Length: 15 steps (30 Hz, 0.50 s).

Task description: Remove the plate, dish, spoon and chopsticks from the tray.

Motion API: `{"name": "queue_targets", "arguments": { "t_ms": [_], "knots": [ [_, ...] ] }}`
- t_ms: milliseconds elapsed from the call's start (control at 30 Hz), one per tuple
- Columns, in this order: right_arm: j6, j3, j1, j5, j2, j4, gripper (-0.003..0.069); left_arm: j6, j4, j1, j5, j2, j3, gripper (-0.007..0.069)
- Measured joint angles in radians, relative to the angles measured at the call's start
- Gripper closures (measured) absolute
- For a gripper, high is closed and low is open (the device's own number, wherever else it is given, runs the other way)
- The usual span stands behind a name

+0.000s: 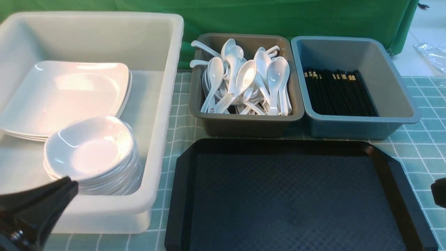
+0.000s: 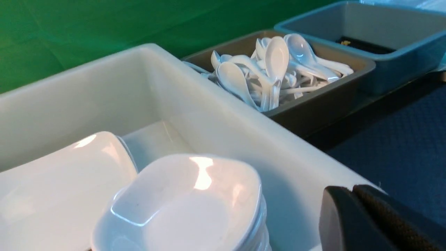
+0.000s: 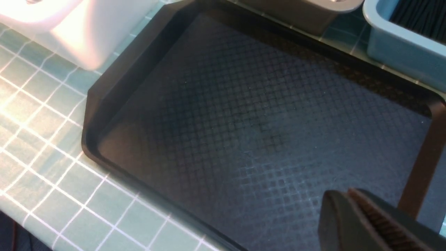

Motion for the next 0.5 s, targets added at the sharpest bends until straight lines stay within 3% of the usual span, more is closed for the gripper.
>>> {"name": "queue_targets", "arguments": {
  "t_ms": [67,267,300,500],
  "knots": [
    [0.0,0.011,-0.019,-0.018,-0.018,0.001,0.0599,0.0,0.002,0.0,0.0,0.0,0.011,0.0613],
    [-0.005,0.157,-0.215,-0.197,-0.183,-0.004,0.061,0.0,0.008,0.0,0.005,0.0,0.063,0.0613],
    [-0.043,0.245,-0.302,-0.282,-0.254,-0.005,0.0633,0.0,0.008,0.0,0.012,0.0,0.069,0.0613],
    [-0.171,0.589,-0.498,-0.494,-0.506,0.051,0.0643,0.001,0.008,0.0,0.015,0.0,0.079,0.0613]
  ]
}}
